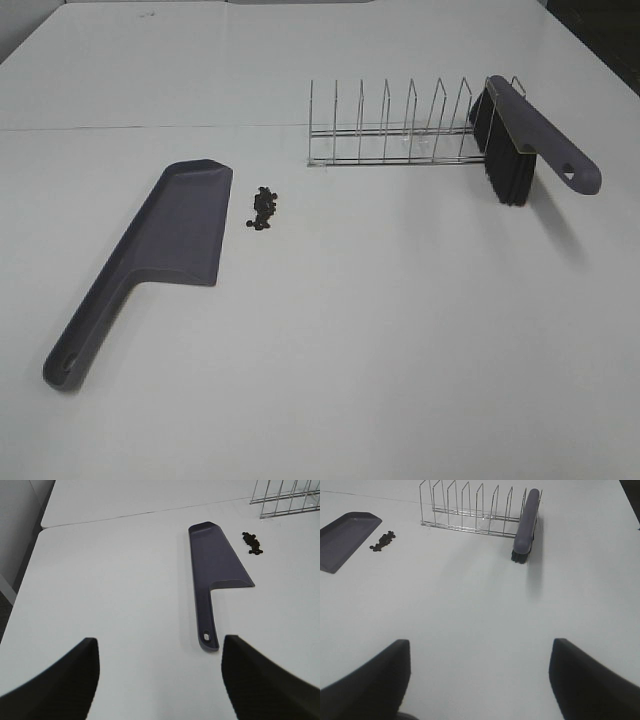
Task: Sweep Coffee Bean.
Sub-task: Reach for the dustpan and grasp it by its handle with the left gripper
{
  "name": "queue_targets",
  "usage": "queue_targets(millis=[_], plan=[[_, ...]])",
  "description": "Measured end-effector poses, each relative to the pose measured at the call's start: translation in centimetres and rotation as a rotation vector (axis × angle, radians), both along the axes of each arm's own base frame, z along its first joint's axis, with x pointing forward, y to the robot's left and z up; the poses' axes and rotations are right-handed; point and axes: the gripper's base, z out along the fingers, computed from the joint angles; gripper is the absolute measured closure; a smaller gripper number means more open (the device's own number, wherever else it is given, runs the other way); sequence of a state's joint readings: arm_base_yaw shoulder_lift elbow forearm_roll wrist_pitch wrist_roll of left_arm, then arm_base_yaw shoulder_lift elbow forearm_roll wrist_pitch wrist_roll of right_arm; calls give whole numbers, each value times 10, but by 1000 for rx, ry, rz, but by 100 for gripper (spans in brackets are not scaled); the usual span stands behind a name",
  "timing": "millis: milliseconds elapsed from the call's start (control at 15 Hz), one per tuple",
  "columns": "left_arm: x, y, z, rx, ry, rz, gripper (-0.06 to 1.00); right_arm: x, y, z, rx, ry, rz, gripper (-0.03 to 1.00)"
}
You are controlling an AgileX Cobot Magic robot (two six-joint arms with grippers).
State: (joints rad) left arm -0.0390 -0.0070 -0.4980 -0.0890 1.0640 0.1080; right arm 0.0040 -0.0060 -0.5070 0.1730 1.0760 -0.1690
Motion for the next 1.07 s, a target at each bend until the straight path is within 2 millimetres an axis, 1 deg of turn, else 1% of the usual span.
queue_targets(millis=[1067], plan=[[0,0,0,0,0,0,31,0,0,0,0,0,0,33]])
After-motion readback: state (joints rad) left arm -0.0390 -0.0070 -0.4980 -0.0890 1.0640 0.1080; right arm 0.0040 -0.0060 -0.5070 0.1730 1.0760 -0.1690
